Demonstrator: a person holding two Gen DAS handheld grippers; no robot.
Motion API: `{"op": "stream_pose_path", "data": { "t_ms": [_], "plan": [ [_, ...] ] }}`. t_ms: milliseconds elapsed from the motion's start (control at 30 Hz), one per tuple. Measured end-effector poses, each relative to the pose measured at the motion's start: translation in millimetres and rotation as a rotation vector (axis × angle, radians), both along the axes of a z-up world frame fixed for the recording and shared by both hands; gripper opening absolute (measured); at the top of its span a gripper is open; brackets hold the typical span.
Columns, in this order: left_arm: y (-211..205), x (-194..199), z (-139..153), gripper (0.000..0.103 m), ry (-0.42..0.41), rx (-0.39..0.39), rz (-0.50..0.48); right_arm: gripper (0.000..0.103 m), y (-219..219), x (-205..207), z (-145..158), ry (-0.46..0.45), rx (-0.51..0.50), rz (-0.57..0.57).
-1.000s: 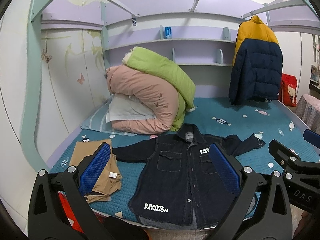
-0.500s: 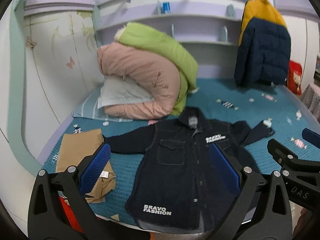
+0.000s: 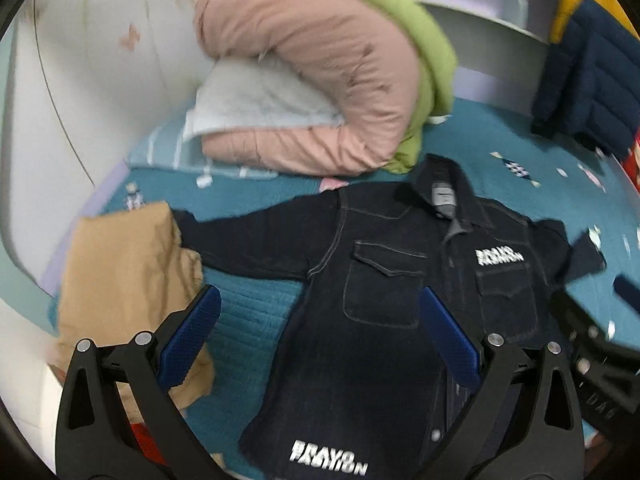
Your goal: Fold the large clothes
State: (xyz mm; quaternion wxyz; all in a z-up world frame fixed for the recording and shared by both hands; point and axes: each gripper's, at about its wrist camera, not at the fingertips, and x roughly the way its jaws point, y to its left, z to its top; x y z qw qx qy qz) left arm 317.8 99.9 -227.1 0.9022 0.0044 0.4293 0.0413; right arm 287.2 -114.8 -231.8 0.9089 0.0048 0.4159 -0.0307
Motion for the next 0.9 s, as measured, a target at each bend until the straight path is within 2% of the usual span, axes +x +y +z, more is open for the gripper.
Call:
{"op": "stream_pose_path", "data": {
  "t_ms": [100, 200, 333, 400, 533, 633, 700, 767, 900],
  "plan": [
    [32, 46, -33, 0.099, 0.066, -0.081, 0.074, 0.096, 9, 33, -29, 0.037, 0.026, 0.006],
    [60, 81, -62, 0.099, 0.126, -0.119, 0.168, 0.096, 17, 62, -51, 0.071, 0.040, 0.016],
    [92, 117, -94, 0.099, 0.167, -0.151, 0.270, 0.096, 31, 95, -80, 0.102, 0.030, 0.041],
    [109, 133, -111, 0.099, 0.182, -0.213, 0.327, 0.096, 36, 111, -93, 0.127, 0.040, 0.049],
    [129, 155, -146, 0.099, 0.187, -0.314, 0.405, 0.096, 43, 127, -107, 0.143, 0.056, 0.057],
    [146, 160, -162, 0.099, 0.172, -0.305, 0.556, 0.096, 46, 134, -116, 0.154, 0.048, 0.071],
    [159, 159, -173, 0.099, 0.160, -0.391, 0.625, 0.096, 46, 138, -121, 0.160, 0.042, 0.074],
    [167, 157, -179, 0.099, 0.148, -0.402, 0.678, 0.096, 44, 142, -127, 0.166, 0.051, 0.070],
    [181, 160, -181, 0.099, 0.062, -0.400, 0.723, 0.096, 41, 150, -136, 0.184, 0.081, 0.066]
  ]
}}
